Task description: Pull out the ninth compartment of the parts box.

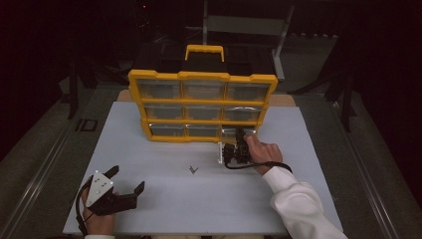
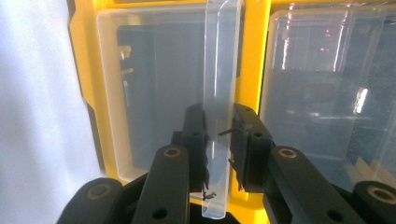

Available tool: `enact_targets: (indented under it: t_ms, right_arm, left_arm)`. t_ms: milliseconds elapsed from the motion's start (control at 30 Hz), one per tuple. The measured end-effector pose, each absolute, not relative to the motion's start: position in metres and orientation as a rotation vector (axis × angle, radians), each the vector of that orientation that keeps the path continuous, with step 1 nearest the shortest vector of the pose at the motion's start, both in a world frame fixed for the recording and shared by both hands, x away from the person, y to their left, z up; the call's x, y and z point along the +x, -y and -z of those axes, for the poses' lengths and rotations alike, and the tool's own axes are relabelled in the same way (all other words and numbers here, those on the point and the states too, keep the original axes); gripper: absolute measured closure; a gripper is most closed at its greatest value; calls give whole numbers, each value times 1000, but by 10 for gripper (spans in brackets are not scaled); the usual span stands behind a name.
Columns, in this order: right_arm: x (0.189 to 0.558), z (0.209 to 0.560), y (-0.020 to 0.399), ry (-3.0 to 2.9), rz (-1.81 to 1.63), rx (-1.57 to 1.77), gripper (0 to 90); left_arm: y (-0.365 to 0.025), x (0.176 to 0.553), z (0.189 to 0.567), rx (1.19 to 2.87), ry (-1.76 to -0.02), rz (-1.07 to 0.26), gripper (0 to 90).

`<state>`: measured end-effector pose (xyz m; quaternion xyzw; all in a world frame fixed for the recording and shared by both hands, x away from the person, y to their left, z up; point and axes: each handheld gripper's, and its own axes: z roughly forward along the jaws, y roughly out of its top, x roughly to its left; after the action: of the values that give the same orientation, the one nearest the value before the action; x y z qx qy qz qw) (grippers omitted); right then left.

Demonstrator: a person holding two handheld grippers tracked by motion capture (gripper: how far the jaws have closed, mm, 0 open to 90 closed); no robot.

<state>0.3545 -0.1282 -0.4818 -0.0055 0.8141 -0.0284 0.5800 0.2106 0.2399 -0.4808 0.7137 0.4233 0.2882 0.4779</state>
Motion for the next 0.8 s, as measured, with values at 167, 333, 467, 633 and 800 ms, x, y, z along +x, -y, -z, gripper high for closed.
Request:
enact_targets:
  t_ms: [167,333,467,633,800]
  right_arm:
    - [352,482,128,-1902,49,1,764]
    - [350,482,129,-1903,49,-6,763]
    - [347,483,129,-1902,47,-9,764]
    - [345,483,129,-1901,39,-12,764]
    - [340,483,130,-1904,44,-23,764]
  left_arm:
    - [-240,211,481,1740,-1035,-705,23]
    - [-240,211,481,1741,-1034,-704,23]
    - [-240,211,481,1741,-1035,-704,23]
    - [-240,211,481,1739,-1035,-704,23]
    - [-240,211,481,1740,-1036,-703,23]
